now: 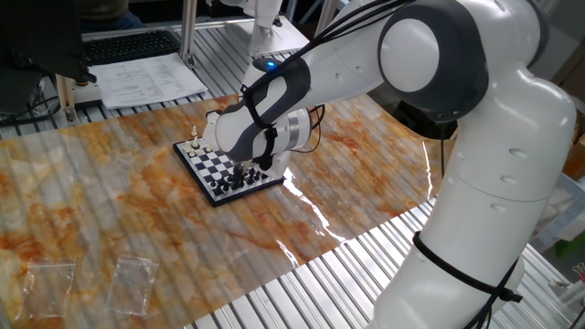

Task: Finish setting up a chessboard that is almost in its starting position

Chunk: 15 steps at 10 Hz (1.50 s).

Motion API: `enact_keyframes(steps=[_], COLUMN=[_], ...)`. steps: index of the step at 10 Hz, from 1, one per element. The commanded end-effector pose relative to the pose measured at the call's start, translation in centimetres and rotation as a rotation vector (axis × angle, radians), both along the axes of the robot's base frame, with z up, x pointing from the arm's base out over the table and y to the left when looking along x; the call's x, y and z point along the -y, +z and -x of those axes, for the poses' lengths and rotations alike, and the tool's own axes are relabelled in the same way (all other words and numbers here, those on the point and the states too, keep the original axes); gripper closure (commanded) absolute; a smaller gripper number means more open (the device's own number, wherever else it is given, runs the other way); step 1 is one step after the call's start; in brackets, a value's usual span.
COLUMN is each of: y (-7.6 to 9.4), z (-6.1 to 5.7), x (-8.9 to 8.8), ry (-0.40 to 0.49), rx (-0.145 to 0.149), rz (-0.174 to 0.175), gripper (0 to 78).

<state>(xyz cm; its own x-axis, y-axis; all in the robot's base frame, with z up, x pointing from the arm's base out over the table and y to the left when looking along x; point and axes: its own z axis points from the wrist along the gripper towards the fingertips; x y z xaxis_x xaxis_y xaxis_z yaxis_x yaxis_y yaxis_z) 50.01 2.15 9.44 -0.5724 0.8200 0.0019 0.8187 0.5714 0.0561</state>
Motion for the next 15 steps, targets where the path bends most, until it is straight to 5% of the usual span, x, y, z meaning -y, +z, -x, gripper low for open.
enact_keyframes(steps=[1,15], y=[0.15,0.15], z=[-0.11,-0.11], x=[-0.04,-0.04], ry=[-0.016,-0.016], rx=[-0.004,-0.004], rz=[0.002,0.002], gripper=[0.1,0.1])
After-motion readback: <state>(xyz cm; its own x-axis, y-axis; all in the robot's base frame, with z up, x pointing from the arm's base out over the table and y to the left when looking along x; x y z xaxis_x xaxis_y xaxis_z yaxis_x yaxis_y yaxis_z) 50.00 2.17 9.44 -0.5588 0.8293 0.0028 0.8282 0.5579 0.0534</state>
